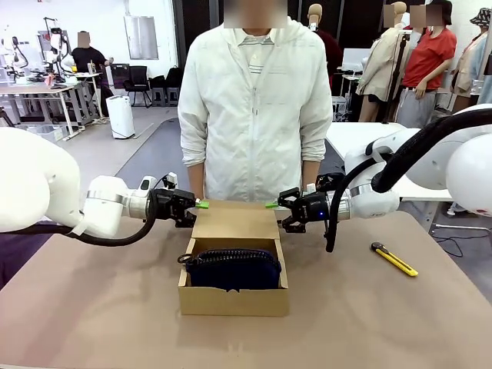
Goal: Pack the items into the box.
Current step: Close the Mailer Box.
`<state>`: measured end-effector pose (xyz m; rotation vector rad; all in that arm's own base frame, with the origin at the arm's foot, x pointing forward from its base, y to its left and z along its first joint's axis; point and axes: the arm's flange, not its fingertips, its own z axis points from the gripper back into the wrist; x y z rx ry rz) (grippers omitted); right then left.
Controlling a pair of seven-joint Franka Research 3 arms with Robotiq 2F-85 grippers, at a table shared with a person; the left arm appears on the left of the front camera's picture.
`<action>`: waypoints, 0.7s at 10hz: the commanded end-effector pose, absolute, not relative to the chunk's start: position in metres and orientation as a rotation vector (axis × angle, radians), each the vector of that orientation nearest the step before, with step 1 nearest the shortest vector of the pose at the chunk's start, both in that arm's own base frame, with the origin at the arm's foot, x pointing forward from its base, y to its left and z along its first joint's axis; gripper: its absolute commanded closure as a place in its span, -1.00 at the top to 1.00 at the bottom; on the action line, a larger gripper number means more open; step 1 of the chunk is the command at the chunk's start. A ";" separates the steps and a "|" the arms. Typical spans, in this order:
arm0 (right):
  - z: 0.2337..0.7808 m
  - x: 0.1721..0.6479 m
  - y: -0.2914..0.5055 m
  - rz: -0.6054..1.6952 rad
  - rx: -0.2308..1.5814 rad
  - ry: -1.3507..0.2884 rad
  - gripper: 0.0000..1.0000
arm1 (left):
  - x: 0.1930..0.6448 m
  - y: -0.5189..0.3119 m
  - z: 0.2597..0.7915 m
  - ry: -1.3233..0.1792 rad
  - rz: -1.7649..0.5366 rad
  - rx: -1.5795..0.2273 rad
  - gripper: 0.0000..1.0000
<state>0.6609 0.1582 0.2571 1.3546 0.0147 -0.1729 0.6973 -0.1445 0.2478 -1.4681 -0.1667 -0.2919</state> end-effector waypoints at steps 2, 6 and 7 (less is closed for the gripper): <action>0.260 0.654 0.161 -0.129 1.369 -0.010 0.25 | 0.695 -0.142 0.253 -0.159 -0.339 -1.506 0.22; 0.301 0.637 0.157 0.044 1.391 -0.088 0.25 | 0.665 -0.150 0.296 -0.224 -0.553 -1.536 0.22; 0.315 0.633 0.153 0.076 1.385 -0.129 0.25 | 0.655 -0.152 0.309 -0.248 -0.615 -1.527 0.22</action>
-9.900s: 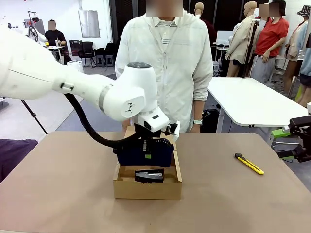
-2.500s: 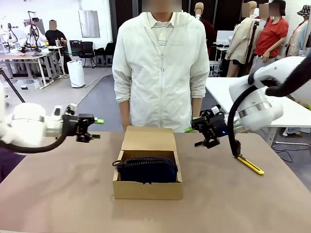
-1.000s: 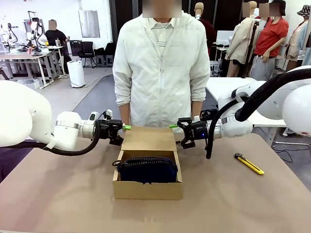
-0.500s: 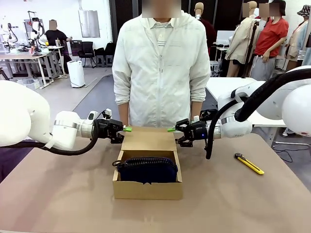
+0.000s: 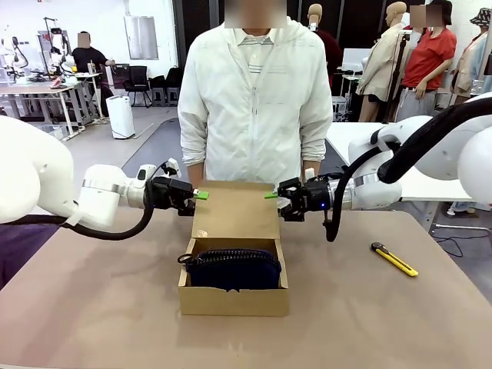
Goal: Pack the items into the box.
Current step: Close the Mailer Box.
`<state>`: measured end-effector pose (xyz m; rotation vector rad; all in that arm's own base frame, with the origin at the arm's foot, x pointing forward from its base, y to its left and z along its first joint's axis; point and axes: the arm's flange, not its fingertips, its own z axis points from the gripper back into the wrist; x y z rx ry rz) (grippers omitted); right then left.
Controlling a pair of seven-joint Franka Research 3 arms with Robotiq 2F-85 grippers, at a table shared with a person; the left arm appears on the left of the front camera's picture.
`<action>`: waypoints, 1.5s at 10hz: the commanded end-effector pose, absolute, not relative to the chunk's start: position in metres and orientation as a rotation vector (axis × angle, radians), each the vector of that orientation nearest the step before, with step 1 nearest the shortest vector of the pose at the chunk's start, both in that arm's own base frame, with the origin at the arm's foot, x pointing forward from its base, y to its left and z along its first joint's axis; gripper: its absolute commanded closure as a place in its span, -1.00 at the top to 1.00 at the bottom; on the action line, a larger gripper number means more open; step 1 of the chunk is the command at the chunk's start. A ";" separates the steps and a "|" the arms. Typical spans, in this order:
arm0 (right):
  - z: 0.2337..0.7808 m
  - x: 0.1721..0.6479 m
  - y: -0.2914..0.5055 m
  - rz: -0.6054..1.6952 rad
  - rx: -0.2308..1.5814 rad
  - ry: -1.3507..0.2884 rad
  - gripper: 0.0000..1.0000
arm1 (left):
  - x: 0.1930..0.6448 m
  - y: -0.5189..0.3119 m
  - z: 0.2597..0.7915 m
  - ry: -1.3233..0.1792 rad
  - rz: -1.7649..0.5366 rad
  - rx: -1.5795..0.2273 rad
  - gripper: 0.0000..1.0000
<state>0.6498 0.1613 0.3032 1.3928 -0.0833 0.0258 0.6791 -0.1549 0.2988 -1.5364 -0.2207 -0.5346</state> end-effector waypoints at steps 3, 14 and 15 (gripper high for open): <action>0.330 0.619 0.154 0.215 1.365 -0.178 0.25 | 0.631 -0.150 0.325 -0.339 -0.705 -1.502 0.22; 0.341 0.594 0.167 0.477 1.389 -0.333 0.25 | 0.594 -0.159 0.327 -0.518 -0.913 -1.483 0.22; 0.342 0.580 0.169 0.552 1.412 -0.323 0.25 | 0.575 -0.160 0.327 -0.575 -0.968 -1.466 0.22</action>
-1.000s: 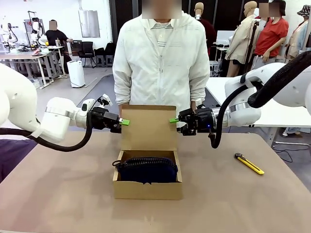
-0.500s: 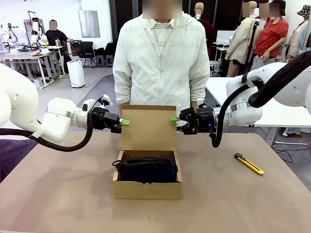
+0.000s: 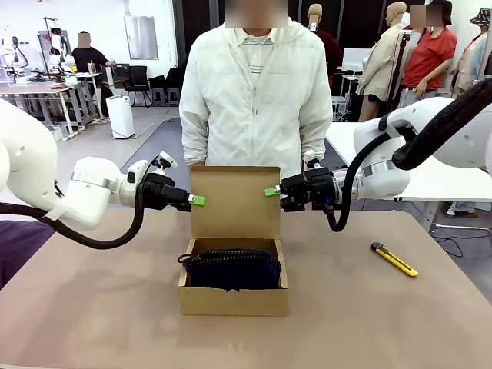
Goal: Pack the items into the box.
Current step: Close the Mailer Box.
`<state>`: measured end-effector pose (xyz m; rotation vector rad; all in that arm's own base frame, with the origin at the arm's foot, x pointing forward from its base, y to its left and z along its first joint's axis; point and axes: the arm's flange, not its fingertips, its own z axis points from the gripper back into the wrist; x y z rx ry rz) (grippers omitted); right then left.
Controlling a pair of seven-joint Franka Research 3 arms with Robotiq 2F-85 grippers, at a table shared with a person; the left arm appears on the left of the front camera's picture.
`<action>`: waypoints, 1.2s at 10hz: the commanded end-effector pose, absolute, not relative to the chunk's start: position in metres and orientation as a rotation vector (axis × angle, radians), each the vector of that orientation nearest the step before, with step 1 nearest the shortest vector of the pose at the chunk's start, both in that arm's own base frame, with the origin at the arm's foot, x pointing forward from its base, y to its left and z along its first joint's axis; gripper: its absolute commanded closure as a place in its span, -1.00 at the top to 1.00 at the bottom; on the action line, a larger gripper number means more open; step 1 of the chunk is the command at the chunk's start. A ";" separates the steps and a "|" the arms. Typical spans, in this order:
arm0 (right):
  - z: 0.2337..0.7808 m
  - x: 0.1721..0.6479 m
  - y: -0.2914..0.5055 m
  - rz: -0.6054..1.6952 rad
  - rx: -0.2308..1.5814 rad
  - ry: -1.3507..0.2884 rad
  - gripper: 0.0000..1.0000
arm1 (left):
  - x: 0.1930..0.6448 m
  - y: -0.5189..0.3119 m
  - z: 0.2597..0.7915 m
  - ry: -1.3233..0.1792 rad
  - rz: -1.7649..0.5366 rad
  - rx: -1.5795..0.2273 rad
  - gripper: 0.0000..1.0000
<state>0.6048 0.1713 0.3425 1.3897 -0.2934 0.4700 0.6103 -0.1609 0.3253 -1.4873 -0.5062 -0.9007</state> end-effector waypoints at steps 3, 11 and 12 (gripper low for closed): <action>0.327 0.546 0.172 0.653 1.357 -0.464 0.25 | 0.527 -0.158 0.322 -0.860 -1.159 -1.431 0.22; 0.291 0.508 0.170 0.987 1.343 -0.794 1.00 | 0.500 -0.160 0.295 -1.058 -1.287 -1.364 1.00; 0.291 0.505 0.166 1.016 1.345 -0.789 1.00 | 0.498 -0.156 0.298 -1.064 -1.288 -1.349 1.00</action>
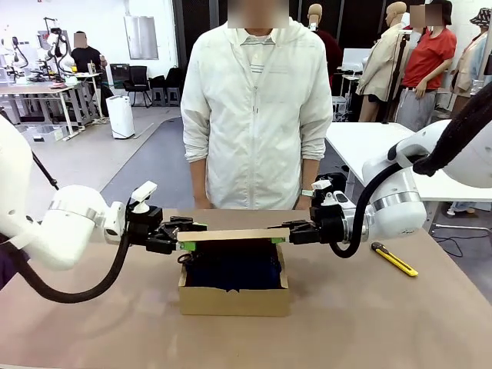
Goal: Pack the items into the box.
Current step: Close the Mailer Box.
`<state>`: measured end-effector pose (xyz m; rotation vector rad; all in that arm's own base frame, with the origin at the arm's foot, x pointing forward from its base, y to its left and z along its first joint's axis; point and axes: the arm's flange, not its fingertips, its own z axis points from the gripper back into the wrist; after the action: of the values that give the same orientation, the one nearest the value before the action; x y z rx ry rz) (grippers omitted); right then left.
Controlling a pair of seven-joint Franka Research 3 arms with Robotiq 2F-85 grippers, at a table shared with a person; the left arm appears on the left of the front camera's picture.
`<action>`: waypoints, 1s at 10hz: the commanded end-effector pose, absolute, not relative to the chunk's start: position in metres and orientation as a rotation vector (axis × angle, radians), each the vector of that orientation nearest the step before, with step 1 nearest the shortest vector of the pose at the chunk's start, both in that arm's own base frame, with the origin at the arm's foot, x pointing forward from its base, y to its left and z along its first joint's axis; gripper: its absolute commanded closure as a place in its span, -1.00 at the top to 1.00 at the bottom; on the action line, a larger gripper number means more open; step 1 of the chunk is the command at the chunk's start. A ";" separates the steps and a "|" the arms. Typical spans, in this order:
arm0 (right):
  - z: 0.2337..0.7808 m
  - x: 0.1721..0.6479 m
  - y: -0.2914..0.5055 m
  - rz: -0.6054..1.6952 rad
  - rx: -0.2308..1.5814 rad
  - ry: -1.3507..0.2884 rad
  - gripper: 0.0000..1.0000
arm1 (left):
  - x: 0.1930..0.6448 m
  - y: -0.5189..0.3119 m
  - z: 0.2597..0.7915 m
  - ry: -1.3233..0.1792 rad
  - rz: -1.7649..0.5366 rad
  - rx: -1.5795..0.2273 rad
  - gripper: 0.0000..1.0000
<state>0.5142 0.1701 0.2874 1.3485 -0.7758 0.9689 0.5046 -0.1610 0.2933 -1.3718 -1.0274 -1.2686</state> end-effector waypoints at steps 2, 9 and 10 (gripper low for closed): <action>0.292 0.496 0.139 1.013 1.277 -0.780 1.00 | 0.487 -0.129 0.303 -1.115 -1.260 -1.300 1.00; 0.322 0.502 0.161 0.871 1.230 -1.078 1.00 | 0.491 -0.136 0.332 -1.524 -1.252 -1.115 1.00; 0.321 0.500 0.177 0.950 1.216 -1.042 1.00 | 0.499 -0.156 0.329 -1.447 -1.316 -1.150 1.00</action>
<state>0.4966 0.1650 0.3272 1.2678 -1.0392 0.8732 0.4951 -0.1411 0.3615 -1.1497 -1.5007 -1.2150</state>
